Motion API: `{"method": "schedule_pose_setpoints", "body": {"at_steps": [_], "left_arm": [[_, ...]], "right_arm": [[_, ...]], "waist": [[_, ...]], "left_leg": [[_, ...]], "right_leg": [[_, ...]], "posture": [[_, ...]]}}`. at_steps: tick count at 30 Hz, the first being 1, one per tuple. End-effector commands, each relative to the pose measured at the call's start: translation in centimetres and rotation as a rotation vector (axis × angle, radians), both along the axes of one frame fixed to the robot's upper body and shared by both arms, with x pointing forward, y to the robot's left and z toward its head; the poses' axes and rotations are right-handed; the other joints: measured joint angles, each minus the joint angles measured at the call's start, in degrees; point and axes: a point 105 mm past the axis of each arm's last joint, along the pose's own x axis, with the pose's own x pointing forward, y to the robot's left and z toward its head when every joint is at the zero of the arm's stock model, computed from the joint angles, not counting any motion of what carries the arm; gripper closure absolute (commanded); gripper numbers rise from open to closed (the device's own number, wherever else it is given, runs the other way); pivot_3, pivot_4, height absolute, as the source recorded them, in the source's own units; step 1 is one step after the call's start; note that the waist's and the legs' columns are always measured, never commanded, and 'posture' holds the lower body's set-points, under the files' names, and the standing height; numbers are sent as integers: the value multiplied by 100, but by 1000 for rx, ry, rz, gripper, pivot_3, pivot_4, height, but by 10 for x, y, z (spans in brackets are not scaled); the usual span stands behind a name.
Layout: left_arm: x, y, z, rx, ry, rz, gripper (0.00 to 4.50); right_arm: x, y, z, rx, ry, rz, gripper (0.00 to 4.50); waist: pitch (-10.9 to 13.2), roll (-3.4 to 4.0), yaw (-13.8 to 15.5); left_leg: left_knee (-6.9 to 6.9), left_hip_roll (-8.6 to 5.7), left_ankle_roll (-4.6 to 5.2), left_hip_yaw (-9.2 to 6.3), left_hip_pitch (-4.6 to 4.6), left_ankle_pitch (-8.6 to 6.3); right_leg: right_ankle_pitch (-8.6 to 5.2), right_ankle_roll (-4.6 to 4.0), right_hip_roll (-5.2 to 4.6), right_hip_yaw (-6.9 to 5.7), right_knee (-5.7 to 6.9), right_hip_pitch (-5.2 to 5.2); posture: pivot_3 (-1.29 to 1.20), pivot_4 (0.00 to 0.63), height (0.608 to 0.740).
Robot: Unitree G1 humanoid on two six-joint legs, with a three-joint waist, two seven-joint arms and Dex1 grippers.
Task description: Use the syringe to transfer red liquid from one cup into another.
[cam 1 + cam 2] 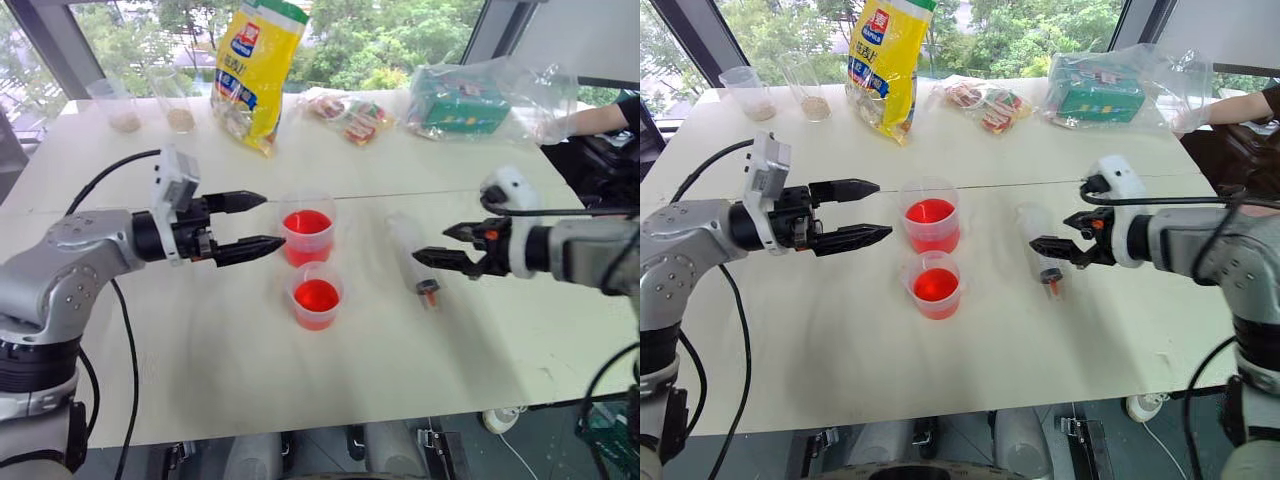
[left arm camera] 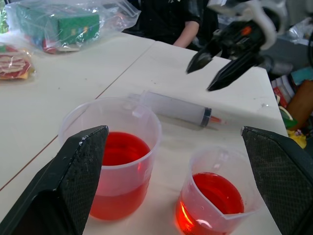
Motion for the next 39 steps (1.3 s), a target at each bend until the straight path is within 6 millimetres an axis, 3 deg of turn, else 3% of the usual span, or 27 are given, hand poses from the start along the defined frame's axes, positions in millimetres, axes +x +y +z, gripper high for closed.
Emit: {"method": "schedule_pose_setpoints", "body": {"at_steps": [1,8,17,20,24,26,29,31,39], "left_arm": [[2,-2,9,9,-55,-1,0],[-1,-5,10,-5,-59,9,0],[-6,-6,6,3,-55,24,0],[-3,-9,5,0,-61,30,0],[-1,-12,6,4,-63,28,0],[2,-11,7,7,-67,33,0],[6,-8,10,15,-77,40,0],[9,-4,13,18,-86,50,0],[21,2,33,-20,-131,70,0]], "right_arm": [[17,2,-7,-46,1,-25,88],[41,13,-31,-103,27,-56,88],[46,26,-56,-157,58,-11,88],[52,25,-59,-155,58,-29,960],[52,22,-60,-146,69,-43,2942],[51,18,-57,-145,61,-54,3111],[59,3,-36,-178,-52,-116,3111],[65,-2,-10,-147,-157,-143,3111],[50,56,114,318,-709,66,3111]], "waist": [[0,0,3],[0,0,0],[0,0,-3],[-1,-1,-8],[-2,-2,-20],[-2,-2,-11],[-2,-2,-4],[-1,-1,9],[0,1,-42]], "left_leg": [[0,0,0,1,-2,0],[0,-2,2,2,-4,-1],[1,-1,1,2,-2,0],[2,-1,0,2,3,0],[2,0,-1,2,5,1],[2,0,-2,2,5,1],[2,-1,-2,2,5,1],[2,-2,-2,3,4,1],[-2,0,-3,3,0,2]], "right_leg": [[0,0,0,1,0,-2],[4,8,-1,0,0,-2],[12,20,0,-1,4,-1],[11,20,0,-1,6,2],[12,20,2,-1,10,3],[12,21,2,-1,10,3],[12,20,1,-1,10,3],[12,20,0,-1,10,2],[15,26,12,-4,14,-7]], "posture": [[0,150,740],[0,150,740],[0,150,740],[0,150,740],[0,150,740],[0,150,740],[0,150,740],[0,150,740],[0,150,740]]}}
